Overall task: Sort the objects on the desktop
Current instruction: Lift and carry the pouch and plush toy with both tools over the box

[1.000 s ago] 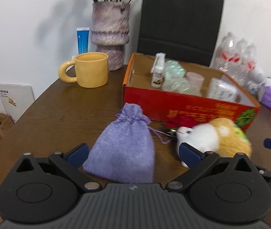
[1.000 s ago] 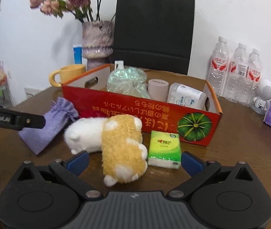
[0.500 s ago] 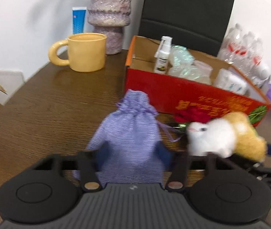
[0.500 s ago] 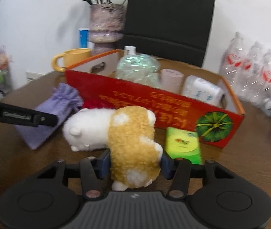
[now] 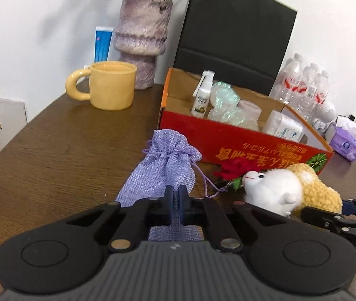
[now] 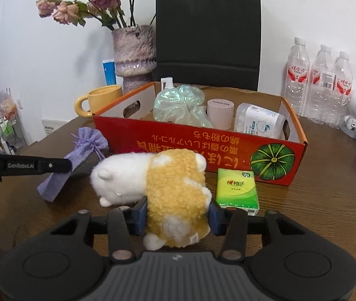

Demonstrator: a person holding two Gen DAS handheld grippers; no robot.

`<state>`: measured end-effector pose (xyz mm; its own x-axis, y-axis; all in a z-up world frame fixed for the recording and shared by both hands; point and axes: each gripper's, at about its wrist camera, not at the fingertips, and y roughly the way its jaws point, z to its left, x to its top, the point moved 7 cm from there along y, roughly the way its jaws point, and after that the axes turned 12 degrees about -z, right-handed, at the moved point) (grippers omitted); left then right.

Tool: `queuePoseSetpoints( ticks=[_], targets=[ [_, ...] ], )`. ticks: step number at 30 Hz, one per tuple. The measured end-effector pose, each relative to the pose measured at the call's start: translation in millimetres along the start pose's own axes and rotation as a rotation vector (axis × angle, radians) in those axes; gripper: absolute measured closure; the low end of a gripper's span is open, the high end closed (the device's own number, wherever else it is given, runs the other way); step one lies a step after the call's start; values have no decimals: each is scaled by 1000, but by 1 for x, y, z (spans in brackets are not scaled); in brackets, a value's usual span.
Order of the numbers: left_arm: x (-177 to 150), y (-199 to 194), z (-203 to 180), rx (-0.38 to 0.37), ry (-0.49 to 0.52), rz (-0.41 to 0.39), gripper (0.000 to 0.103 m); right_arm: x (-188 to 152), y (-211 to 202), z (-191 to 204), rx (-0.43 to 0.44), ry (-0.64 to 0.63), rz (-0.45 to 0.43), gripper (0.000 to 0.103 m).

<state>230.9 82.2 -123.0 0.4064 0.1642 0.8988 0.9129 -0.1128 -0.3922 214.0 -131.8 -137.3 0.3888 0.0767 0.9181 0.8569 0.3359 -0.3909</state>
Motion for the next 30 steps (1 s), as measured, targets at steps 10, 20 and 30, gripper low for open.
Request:
queuePoseSetpoints(
  ticks=[10,20,30],
  targets=[
    [21,-40,-19,-31,40,-99,98,26,-39,-4,47,64,-108,58],
    [33,-60,-31,-28,54,-129,98,34,-54,-13,12,59,-144,58],
    [80,-83,-54,-76,108,-199,98,80,-70,-27,-27,27,-195,58]
  ],
)
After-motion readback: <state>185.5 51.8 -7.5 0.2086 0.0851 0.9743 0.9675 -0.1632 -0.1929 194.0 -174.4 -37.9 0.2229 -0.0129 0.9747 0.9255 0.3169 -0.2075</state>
